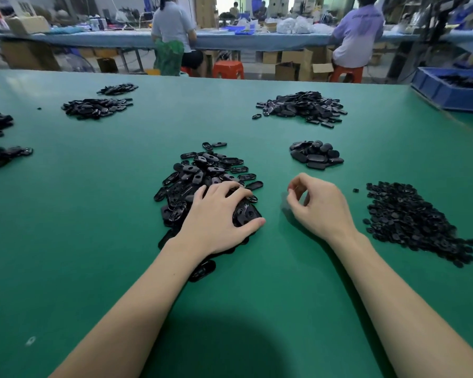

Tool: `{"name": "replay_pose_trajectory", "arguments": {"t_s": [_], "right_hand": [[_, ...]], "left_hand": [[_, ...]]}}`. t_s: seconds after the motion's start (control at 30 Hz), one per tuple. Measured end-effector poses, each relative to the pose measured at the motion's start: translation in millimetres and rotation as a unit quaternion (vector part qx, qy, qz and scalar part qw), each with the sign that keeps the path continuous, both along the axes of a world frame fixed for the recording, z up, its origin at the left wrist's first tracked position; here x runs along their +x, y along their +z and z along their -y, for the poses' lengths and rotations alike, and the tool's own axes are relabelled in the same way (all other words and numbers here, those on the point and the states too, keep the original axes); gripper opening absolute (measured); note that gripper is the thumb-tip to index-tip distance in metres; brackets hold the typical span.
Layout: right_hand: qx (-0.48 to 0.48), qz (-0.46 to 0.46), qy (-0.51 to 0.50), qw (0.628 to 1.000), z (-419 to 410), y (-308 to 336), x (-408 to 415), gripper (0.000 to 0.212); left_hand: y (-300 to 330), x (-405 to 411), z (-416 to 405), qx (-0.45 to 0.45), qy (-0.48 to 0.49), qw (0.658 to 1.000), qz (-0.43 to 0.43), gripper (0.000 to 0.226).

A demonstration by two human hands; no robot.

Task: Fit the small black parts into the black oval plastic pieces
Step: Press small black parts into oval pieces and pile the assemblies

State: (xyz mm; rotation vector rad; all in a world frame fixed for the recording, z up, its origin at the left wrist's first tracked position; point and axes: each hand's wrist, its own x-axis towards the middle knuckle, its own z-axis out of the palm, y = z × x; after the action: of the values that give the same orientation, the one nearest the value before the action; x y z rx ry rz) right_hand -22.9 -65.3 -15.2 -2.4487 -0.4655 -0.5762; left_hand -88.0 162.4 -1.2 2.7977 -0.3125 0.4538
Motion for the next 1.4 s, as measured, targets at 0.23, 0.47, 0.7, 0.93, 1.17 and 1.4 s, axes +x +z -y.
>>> {"name": "replay_pose_trajectory", "arguments": {"t_s": [0.23, 0.47, 0.7, 0.93, 1.17, 1.4], "right_hand": [[0.007, -0.006, -0.003, 1.000, 0.5, 0.2, -0.2, 0.005], [0.012, -0.014, -0.003, 1.000, 0.0, 1.1, -1.3, 0.005], [0.019, -0.021, 0.002, 1.000, 0.2, 3.2, -2.4, 0.005], [0.025, -0.027, 0.001, 0.999, -0.1, 3.1, -1.8, 0.005], [0.048, -0.029, -0.009, 0.998, 1.3, 3.2, 2.5, 0.005], [0.066, -0.041, -0.011, 0.997, 1.8, 4.1, 3.4, 0.005]], "left_hand": [[0.6, 12.3, 7.9, -0.036, -0.013, 0.999, 0.018, 0.037], [2.2, 35.5, 19.2, -0.050, -0.016, 0.998, 0.017, 0.030], [7.3, 56.3, 25.7, -0.073, -0.014, 0.997, 0.005, 0.027], [19.4, 76.4, 25.4, -0.119, -0.005, 0.992, -0.049, 0.028], [44.2, 93.3, 20.9, -0.094, -0.026, 0.993, -0.062, 0.012], [44.1, 89.6, 15.3, -0.064, -0.032, 0.992, -0.106, 0.015]]}}
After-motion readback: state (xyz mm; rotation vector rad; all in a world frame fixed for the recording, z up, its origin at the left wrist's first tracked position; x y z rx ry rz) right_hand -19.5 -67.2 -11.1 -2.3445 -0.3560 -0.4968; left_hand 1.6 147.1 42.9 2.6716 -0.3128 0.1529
